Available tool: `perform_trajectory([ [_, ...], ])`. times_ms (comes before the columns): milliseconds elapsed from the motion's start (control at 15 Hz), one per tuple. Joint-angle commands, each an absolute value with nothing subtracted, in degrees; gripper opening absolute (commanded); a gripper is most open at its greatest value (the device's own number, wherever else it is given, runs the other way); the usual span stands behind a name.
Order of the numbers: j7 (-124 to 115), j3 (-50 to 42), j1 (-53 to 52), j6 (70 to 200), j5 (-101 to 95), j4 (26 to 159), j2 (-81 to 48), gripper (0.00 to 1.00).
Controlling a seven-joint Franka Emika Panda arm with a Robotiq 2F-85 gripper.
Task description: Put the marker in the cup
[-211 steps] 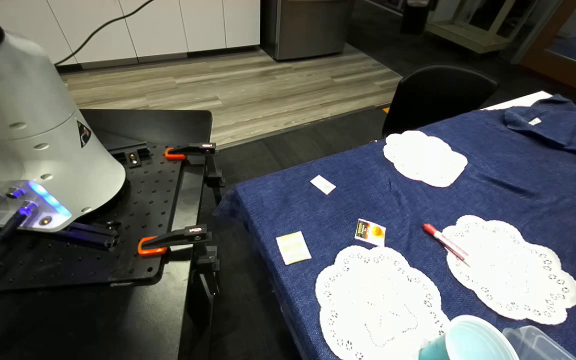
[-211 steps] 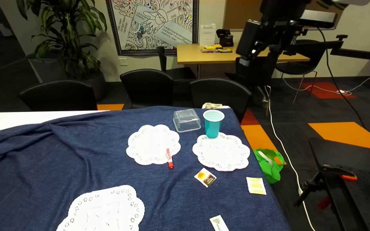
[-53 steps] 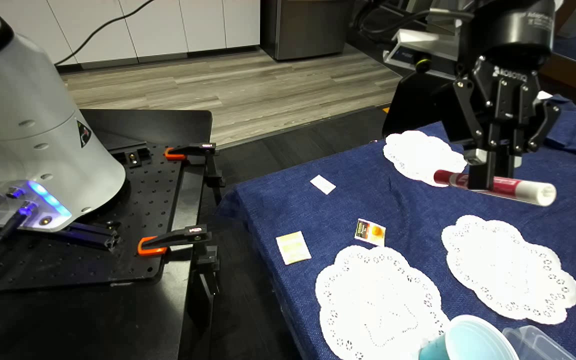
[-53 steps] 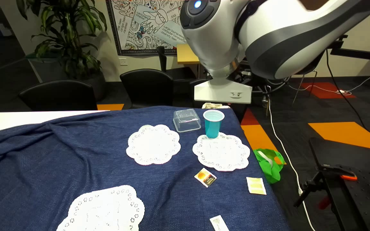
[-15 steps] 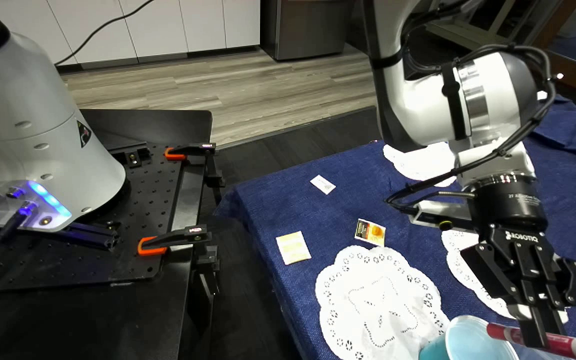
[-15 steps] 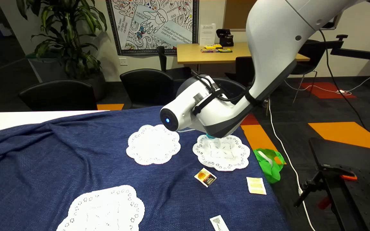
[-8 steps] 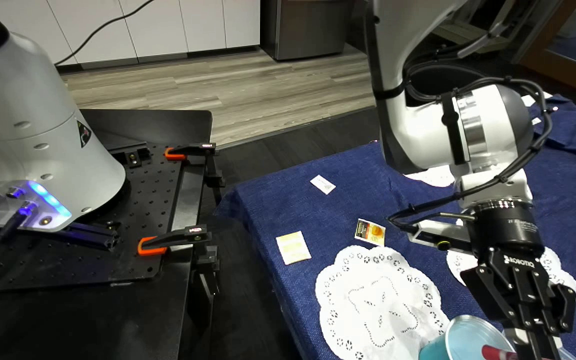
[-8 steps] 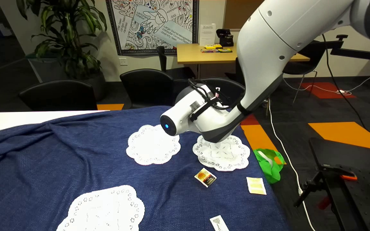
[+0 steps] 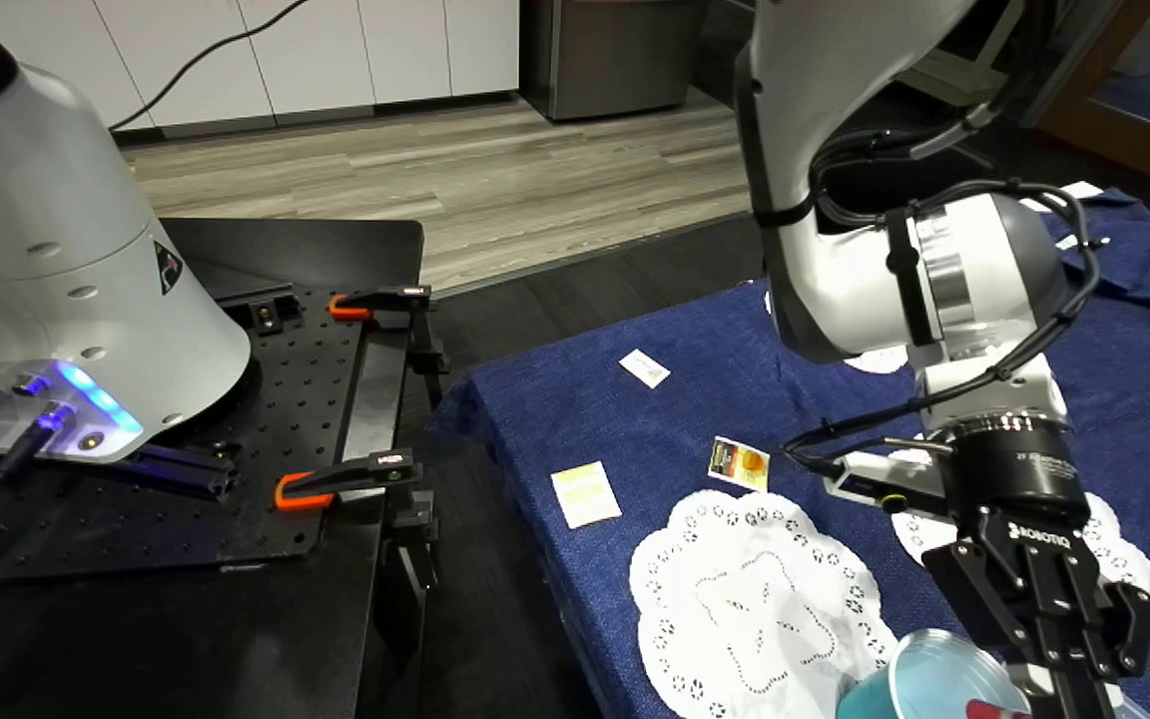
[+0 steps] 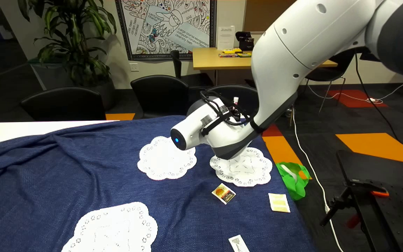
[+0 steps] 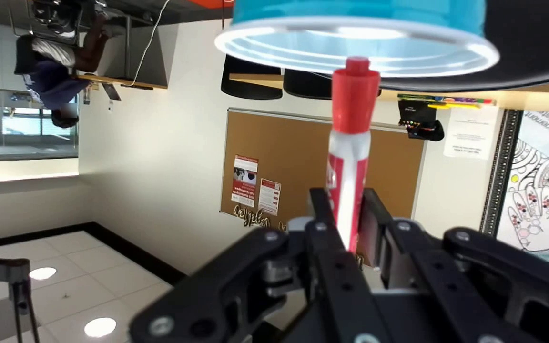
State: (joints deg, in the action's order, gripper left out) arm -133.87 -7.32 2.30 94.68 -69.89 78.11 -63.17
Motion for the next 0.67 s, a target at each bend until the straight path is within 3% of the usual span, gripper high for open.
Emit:
perform_trajectory([
  [0,-130.9,-8.1,1.5,91.2,-68.4,73.0,-66.3,0.05],
  [600,-131.8,-7.8,0.9,90.1,-66.6,70.5,-67.7,0.05],
])
